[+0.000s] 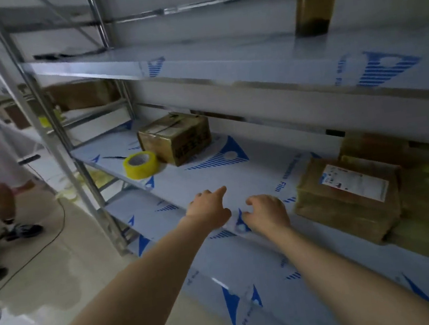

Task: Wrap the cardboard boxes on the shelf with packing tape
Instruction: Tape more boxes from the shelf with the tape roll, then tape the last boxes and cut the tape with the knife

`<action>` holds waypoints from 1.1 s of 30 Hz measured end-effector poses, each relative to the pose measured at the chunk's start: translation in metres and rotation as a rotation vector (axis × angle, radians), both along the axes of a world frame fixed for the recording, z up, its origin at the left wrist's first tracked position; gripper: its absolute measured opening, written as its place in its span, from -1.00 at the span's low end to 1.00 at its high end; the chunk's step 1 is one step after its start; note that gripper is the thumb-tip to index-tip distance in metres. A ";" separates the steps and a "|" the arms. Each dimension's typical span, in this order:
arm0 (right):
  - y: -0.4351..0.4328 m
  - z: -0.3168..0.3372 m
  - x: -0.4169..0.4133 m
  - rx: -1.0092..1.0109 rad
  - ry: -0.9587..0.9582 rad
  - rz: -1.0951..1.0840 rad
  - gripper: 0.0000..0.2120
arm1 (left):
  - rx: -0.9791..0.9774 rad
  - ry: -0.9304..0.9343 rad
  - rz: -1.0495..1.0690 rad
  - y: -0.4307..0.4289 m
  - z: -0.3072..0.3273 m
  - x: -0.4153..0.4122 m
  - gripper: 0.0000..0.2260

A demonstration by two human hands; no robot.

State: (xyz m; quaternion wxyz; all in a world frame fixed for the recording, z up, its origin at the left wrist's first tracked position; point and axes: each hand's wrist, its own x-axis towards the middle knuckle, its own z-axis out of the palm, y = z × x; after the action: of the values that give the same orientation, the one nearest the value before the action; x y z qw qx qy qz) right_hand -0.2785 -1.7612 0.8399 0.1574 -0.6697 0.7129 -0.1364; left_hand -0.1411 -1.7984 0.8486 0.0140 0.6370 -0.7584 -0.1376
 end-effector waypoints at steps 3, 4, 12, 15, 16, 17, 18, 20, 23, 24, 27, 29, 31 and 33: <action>-0.039 0.005 0.052 -0.030 0.110 0.040 -0.63 | -0.104 -0.182 -0.058 -0.026 0.010 0.059 -0.43; -0.052 0.006 0.070 -0.020 0.132 0.041 -0.61 | -0.128 -0.231 -0.077 -0.034 0.014 0.078 -0.44; -0.143 0.017 0.176 -0.018 0.144 -0.012 -0.61 | -0.253 -0.350 -0.134 -0.107 0.033 0.192 -0.49; -0.172 0.020 0.197 0.008 0.097 -0.049 -0.64 | -0.253 -0.339 -0.130 -0.138 0.031 0.219 -0.49; -0.182 0.021 0.203 0.017 0.081 -0.062 -0.65 | -0.256 -0.325 -0.123 -0.148 0.032 0.227 -0.48; -0.193 0.022 0.208 0.021 0.070 -0.072 -0.66 | -0.261 -0.310 -0.117 -0.159 0.032 0.234 -0.48; -0.204 0.023 0.212 0.023 0.057 -0.084 -0.67 | -0.264 -0.296 -0.117 -0.170 0.032 0.240 -0.48; -0.228 0.024 0.220 0.020 0.028 -0.111 -0.69 | -0.269 -0.278 -0.125 -0.194 0.031 0.252 -0.49; -0.269 0.029 0.227 -0.003 0.001 -0.163 -0.66 | -0.281 -0.282 -0.131 -0.235 0.030 0.265 -0.49; -0.284 0.031 0.228 -0.016 -0.008 -0.188 -0.64 | -0.277 -0.284 -0.135 -0.251 0.031 0.268 -0.49; -0.326 0.035 0.227 -0.037 -0.091 -0.261 -0.59 | -0.287 -0.253 -0.152 -0.298 0.037 0.272 -0.50; -0.350 0.034 0.228 0.006 -0.138 -0.279 -0.58 | -0.290 -0.221 -0.165 -0.329 0.040 0.273 -0.52; -0.371 0.031 0.230 0.062 -0.185 -0.300 -0.53 | -0.284 -0.190 -0.159 -0.361 0.039 0.277 -0.55; -0.390 0.025 0.234 0.065 -0.243 -0.334 -0.49 | -0.262 -0.137 -0.138 -0.391 0.037 0.281 -0.58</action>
State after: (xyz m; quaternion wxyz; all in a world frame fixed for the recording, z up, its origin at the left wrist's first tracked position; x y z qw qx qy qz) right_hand -0.0443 -2.1513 0.8654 0.2391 -0.5154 0.7937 -0.2174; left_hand 0.1402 -2.1892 0.8859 0.0359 0.5837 -0.8111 0.0057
